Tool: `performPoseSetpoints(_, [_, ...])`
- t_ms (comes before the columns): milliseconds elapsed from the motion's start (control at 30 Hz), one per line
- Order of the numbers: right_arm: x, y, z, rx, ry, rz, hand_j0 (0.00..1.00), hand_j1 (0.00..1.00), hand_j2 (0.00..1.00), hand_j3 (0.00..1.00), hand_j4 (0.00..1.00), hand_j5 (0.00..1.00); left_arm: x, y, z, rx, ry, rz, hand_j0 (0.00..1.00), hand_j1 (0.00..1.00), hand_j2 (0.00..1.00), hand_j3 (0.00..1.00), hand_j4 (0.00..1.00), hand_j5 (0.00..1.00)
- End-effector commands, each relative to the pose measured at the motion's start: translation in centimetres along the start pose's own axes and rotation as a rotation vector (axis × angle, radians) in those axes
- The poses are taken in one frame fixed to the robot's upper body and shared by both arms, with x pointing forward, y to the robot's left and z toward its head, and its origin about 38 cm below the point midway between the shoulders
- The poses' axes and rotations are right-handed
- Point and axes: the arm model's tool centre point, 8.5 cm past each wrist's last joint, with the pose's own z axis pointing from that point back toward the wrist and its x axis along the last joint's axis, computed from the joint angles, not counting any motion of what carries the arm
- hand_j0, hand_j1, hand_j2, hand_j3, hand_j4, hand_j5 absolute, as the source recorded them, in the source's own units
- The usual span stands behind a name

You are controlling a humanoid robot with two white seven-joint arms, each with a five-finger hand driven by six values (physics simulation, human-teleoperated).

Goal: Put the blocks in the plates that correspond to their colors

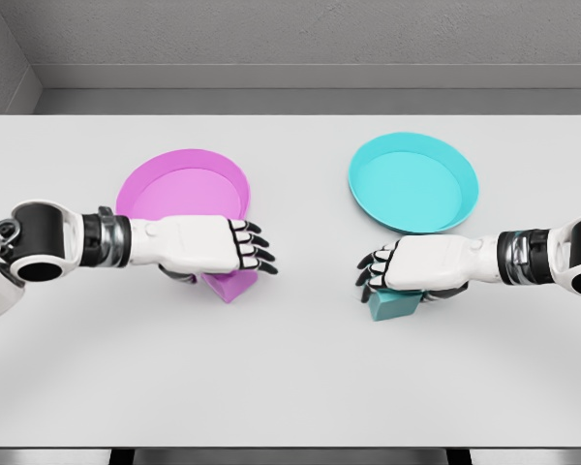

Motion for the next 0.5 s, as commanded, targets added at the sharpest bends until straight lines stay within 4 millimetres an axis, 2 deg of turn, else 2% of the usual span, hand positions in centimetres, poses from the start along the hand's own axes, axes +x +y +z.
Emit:
performPoseSetpoints(0, [0.0,0.1,0.0,0.007,0.003,0.005,0.63,0.63,0.63,0.63,0.63,0.63,0.0,-0.2,0.1,-0.01,0.004,-0.002,1.0,1.0,1.0,1.0,1.0,1.0])
performPoseSetpoints(100, [-0.3,-0.4,0.3,0.0,0.014,0.014,0.63,0.63,0.63,0.63,0.63,0.63,-0.1,-0.3,0.2,-0.017,0.01,-0.008,1.0,1.0,1.0,1.0,1.0,1.0])
performPoseSetpoints(267, [-0.5,-1.0,0.7,-0.01,0.023,0.028,0.63,0.63,0.63,0.63,0.63,0.63,-0.2,-0.4,0.2,-0.033,0.02,-0.03,0.78,0.78,0.78,0.78,0.78,0.78])
performPoseSetpoints(400, [-1.2,-2.1,1.8,-0.04,0.058,0.034,0.63,0.63,0.63,0.63,0.63,0.63,-0.1,-0.5,0.1,-0.042,0.023,-0.04,0.73,0.73,0.73,0.73,0.73,0.73])
performPoseSetpoints(467, [-1.8,-2.9,2.3,-0.053,0.08,0.046,0.63,0.63,0.63,0.63,0.63,0.63,-0.1,-0.7,0.0,-0.051,0.024,-0.047,0.67,0.67,0.67,0.67,0.67,0.67])
